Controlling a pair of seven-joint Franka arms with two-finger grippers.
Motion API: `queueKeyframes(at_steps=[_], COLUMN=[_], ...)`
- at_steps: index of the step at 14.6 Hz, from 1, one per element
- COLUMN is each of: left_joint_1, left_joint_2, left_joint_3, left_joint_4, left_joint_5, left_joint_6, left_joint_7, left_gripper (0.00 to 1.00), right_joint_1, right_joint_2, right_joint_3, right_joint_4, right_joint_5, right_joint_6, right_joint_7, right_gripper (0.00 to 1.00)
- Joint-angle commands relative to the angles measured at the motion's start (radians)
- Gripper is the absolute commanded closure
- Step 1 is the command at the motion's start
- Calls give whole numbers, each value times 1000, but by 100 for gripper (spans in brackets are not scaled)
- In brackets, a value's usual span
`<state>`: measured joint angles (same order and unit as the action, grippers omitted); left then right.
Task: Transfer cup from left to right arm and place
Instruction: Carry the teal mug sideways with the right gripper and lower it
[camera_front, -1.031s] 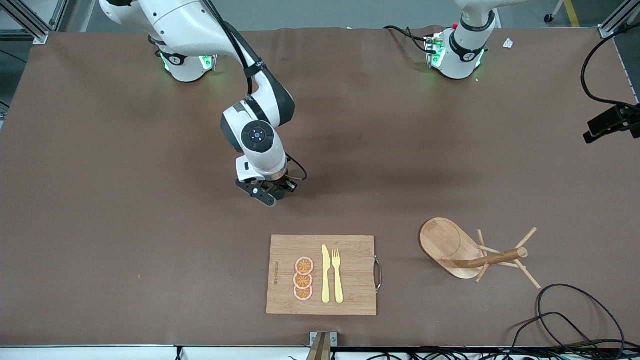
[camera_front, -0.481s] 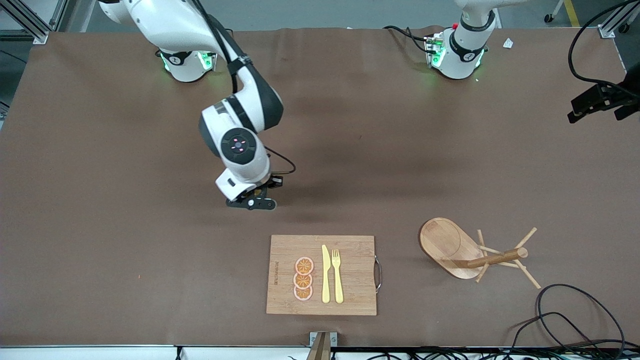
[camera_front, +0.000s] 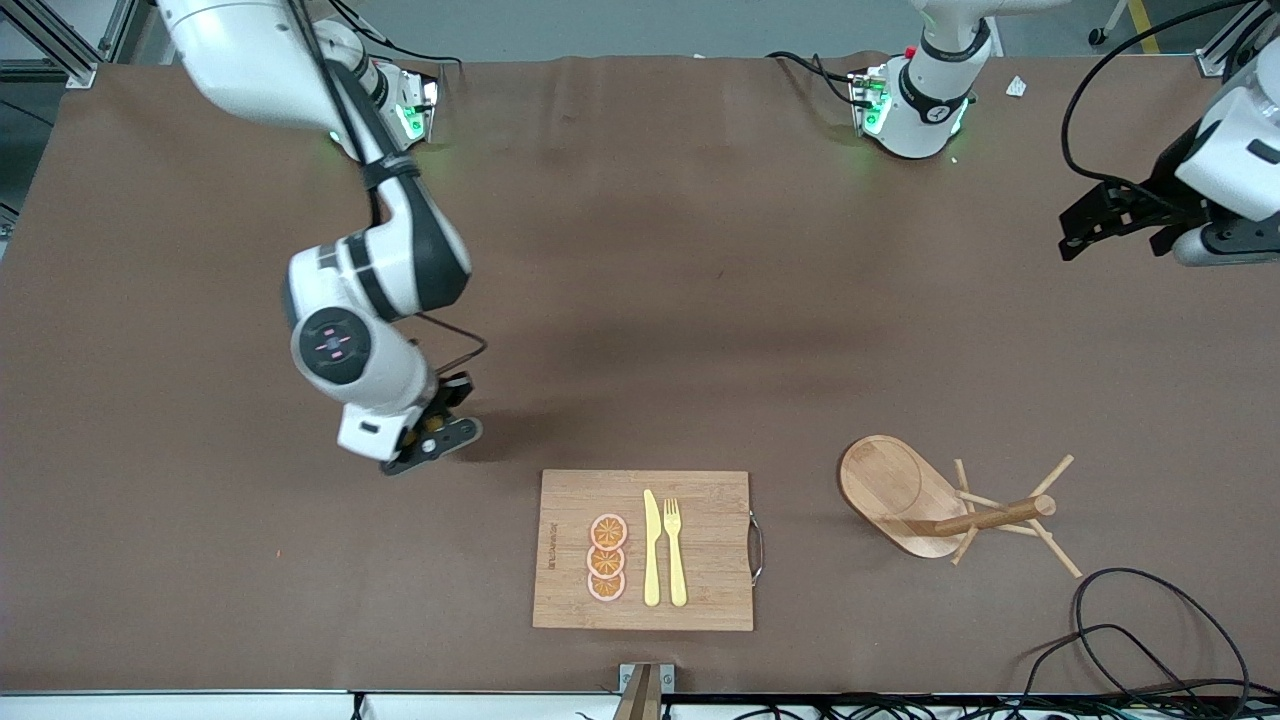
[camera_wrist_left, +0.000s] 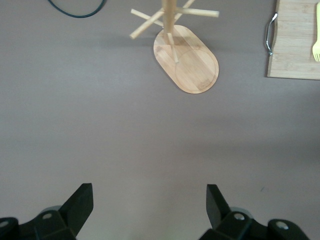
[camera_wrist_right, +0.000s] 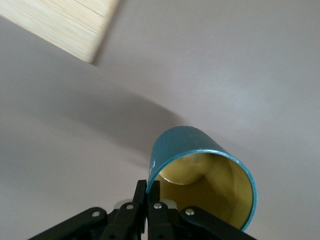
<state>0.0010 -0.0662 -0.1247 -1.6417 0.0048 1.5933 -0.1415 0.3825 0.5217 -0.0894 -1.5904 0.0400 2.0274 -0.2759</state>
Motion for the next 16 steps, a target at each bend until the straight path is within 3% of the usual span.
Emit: queueKeyframes(at_steps=[1, 4, 8, 13, 14, 15, 16], left_joint_1=[-15, -10, -4, -6, -6, -6, -6], left_joint_2=[8, 2, 0, -4, -7, -9, -12], left_joint_3=[2, -4, -1, -3, -3, -4, -4], left_joint_4=[-3, -6, 22, 22, 22, 23, 23], left_joint_5=[-12, -12, -12, -12, -12, -12, -12], left_joint_6=[13, 4, -28, -36, -42, -50, -55], left_joint_7=[-4, 11, 22, 20, 20, 20, 20], left_gripper=[0, 0, 0, 0, 0, 0, 0], right_joint_1=[-88, -144, -227, -264, -266, -264, -267], right_joint_2=[-17, -14, -22, -20, -22, -23, -26], right_joint_3=[19, 17, 19, 20, 22, 22, 22], right_joint_4=[-77, -147, -239, -324, -324, -319, -318], right_joint_5=[-9, -26, -156, -157, -155, -151, -147], right_joint_6=[104, 195, 298, 419, 416, 410, 409], right_joint_7=[-210, -333, -425, -457, -454, -444, -444], right_gripper=[100, 100, 100, 99, 93, 74, 34])
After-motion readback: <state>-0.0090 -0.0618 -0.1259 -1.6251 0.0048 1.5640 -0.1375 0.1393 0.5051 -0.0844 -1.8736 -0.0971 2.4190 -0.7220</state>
